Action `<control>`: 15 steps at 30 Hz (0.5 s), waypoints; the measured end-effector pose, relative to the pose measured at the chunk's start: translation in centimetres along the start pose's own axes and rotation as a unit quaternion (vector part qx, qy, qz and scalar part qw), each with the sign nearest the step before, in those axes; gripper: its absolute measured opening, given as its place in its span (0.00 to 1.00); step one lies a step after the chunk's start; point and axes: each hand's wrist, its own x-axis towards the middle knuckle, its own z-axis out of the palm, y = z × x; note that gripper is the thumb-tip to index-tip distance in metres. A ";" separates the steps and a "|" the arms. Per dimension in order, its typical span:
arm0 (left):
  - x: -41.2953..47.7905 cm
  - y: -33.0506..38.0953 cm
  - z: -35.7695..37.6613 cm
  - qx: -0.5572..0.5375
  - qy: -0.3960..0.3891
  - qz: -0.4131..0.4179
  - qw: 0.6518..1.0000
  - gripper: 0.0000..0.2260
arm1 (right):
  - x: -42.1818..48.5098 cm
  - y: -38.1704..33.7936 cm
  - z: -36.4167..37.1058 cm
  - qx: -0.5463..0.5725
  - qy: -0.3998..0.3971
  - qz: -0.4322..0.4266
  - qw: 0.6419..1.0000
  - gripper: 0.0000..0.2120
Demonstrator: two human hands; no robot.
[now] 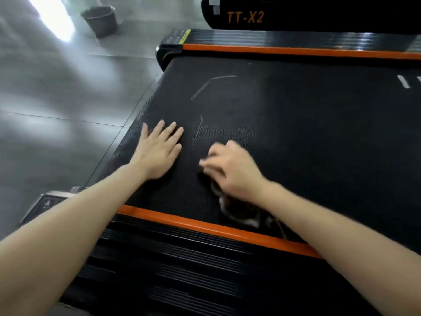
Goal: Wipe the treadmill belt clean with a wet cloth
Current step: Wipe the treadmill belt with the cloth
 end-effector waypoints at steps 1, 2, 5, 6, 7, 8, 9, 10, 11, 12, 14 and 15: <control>-0.1 0.2 0.2 -0.017 -0.005 -0.005 1.000 0.22 | -1.0 -1.1 -0.1 0.012 -0.013 -0.026 1.000 0.16; -0.2 0.3 0.3 -0.032 -0.006 -0.012 0.999 0.22 | -1.4 -1.6 -0.3 0.019 -0.025 -0.041 0.999 0.17; 0.0 0.1 0.5 -0.029 -0.004 -0.010 1.000 0.22 | 0.0 1.2 -0.7 -0.050 -0.003 -0.047 0.998 0.17; 0.1 0.1 0.4 -0.027 -0.003 -0.006 1.000 0.23 | 0.8 3.1 -1.3 -0.085 0.022 -0.002 0.996 0.17; 0.3 0.1 0.3 -0.025 0.004 -0.001 1.000 0.26 | 1.5 5.1 -2.1 -0.116 0.051 0.068 0.990 0.17; 0.4 0.1 0.3 -0.024 0.016 0.007 1.000 0.30 | 1.9 7.2 -2.9 -0.151 0.077 0.151 0.974 0.16; 0.5 0.0 0.3 -0.021 0.031 0.016 0.999 0.33 | 2.1 8.9 -3.6 -0.179 0.092 0.231 0.952 0.15; 0.7 -0.2 0.3 -0.020 0.048 0.027 0.998 0.35 | 2.0 9.9 -4.1 -0.196 0.098 0.285 0.933 0.14; 1.0 -0.4 0.3 -0.022 0.063 0.036 0.997 0.35 | 2.0 9.9 -4.3 -0.200 0.096 0.309 0.925 0.14; 1.4 -0.6 0.3 -0.026 0.073 0.043 0.996 0.34 | 1.9 9.2 -4.0 -0.190 0.095 0.304 0.929 0.14; 2.7 -1.1 0.3 -0.048 0.083 0.042 0.995 0.33 | 1.6 5.9 -2.7 -0.148 0.077 0.216 0.962 0.15; 3.5 -1.5 0.3 -0.061 0.082 0.033 0.994 0.31 | 1.1 3.6 -1.9 -0.121 0.055 0.153 0.979 0.16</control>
